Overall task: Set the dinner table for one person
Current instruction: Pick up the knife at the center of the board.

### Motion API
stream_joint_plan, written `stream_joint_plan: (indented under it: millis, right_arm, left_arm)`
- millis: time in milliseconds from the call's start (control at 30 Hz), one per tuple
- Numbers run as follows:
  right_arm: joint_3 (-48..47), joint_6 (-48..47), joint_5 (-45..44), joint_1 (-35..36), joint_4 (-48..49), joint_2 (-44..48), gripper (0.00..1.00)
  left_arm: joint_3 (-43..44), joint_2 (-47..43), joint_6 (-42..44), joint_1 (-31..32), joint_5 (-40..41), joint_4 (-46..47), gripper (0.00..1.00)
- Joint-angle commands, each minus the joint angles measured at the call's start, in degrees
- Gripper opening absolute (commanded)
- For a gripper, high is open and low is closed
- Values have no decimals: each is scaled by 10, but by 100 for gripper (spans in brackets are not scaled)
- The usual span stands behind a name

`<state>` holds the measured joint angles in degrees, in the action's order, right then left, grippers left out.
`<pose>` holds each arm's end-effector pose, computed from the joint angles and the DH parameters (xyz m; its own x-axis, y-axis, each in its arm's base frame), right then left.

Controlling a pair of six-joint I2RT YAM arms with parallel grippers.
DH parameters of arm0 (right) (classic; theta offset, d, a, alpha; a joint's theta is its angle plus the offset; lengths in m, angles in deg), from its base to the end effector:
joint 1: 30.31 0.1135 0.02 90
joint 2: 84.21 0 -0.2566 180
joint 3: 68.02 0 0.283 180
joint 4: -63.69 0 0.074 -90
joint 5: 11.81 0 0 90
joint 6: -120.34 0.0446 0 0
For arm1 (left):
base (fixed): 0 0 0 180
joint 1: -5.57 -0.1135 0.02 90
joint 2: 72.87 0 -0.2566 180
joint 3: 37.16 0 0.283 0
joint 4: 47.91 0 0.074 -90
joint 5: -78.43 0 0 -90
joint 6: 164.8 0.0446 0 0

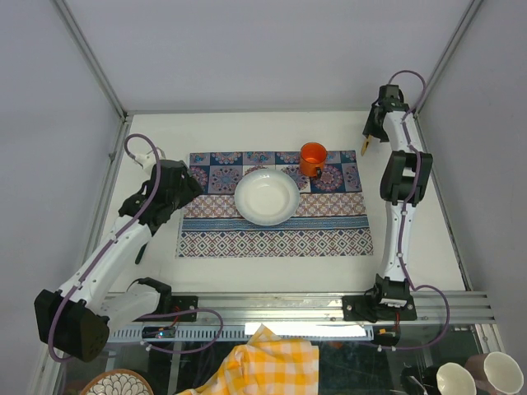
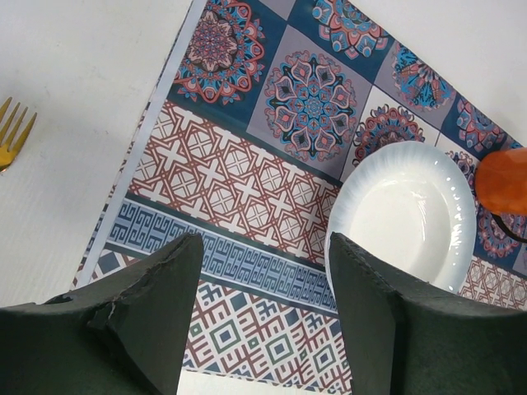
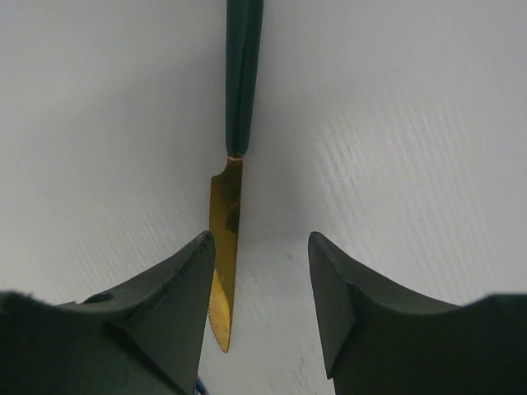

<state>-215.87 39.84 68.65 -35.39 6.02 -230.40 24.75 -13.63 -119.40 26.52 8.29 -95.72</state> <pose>0.5791 -0.0589 0.1667 -0.7849 0.2332 -0.5741 0.3135 0.9486 -0.0433 0.2419 -0.0764 0.2650 -0.5503 -0.4964 -0.6713 -0.3847 0.8644 -0.3238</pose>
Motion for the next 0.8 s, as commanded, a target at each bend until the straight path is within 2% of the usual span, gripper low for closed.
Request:
stream_joint_plan:
  millis: [0,767]
  right_arm:
    - [-40,-13,7,-6,41,-1,52]
    - [-49,-18,13,-4,101,-90,50]
  left_arm:
    - [9,-20,-9,1,-14,20,64]
    - [16,14,-9,1,-19,23,65]
